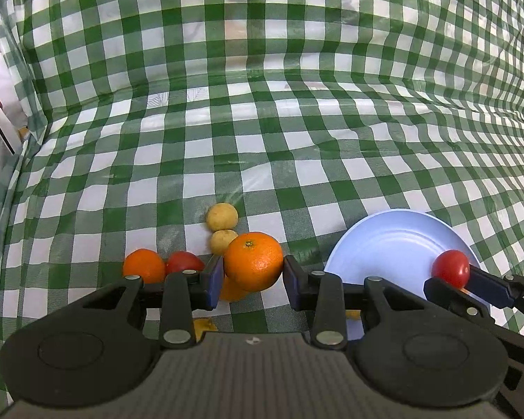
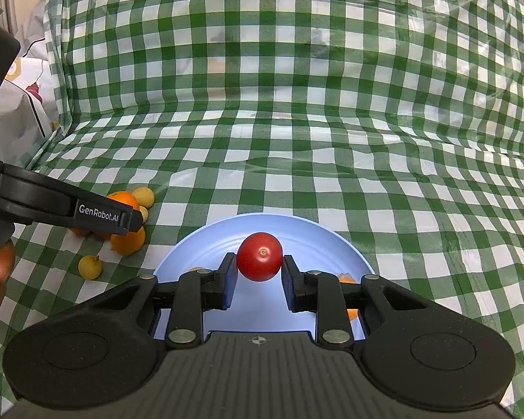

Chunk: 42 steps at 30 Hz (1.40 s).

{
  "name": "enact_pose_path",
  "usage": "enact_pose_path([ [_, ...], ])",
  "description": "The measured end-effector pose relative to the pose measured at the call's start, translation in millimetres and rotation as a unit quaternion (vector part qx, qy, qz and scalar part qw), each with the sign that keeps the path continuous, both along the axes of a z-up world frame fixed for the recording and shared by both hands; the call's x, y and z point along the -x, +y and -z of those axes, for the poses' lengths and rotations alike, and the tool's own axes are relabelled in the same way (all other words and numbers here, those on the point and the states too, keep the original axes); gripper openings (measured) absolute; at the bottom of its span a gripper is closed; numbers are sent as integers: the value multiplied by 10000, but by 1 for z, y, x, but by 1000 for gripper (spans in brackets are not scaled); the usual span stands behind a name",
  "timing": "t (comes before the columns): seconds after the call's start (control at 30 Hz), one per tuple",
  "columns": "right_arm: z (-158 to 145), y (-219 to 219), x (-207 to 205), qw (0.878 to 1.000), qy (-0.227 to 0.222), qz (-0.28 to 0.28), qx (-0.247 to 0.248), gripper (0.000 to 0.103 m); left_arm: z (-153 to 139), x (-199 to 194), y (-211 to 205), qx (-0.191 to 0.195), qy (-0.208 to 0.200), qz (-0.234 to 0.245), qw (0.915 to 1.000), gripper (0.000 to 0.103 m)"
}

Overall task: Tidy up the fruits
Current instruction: 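Carry the tomato and tangerine over the blue plate and release both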

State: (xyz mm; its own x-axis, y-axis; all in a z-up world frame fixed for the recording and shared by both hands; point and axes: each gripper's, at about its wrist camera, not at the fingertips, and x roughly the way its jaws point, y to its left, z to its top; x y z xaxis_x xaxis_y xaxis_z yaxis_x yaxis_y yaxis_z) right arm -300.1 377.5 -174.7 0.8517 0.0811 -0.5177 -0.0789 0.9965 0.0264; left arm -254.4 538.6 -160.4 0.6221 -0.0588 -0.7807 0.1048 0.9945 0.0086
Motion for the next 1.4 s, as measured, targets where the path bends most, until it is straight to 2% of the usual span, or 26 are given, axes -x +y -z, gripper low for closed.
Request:
enact_pose_path([
  [0.5,1,-1,0,10000,-37,79,23,29,-1,0,2,6,-3,-15,10000,40],
  [0.63,-2,-12,-1,9984,-188,535,-13,29,-3,-1,2,25,-28,-8,10000,40],
  [0.77,-4,-39,-1,9924,-210,1162,-337,29,-5,1,-2,112,-66,80,9999,40],
  [0.87,-2,-52,-1,9880,-164,1446,-524,29,-8,3,-7,239,-109,297,9992,40],
  [1.07,3,-48,0,9897,-130,1317,-552,29,-7,15,-33,451,-46,1082,9931,40],
  [1.2,3,-48,-2,9909,-151,1221,-542,29,-5,23,-51,459,30,1551,9868,40],
  [1.4,0,-50,-8,9928,-177,1054,-537,29,0,28,-62,340,67,1853,9821,43],
])
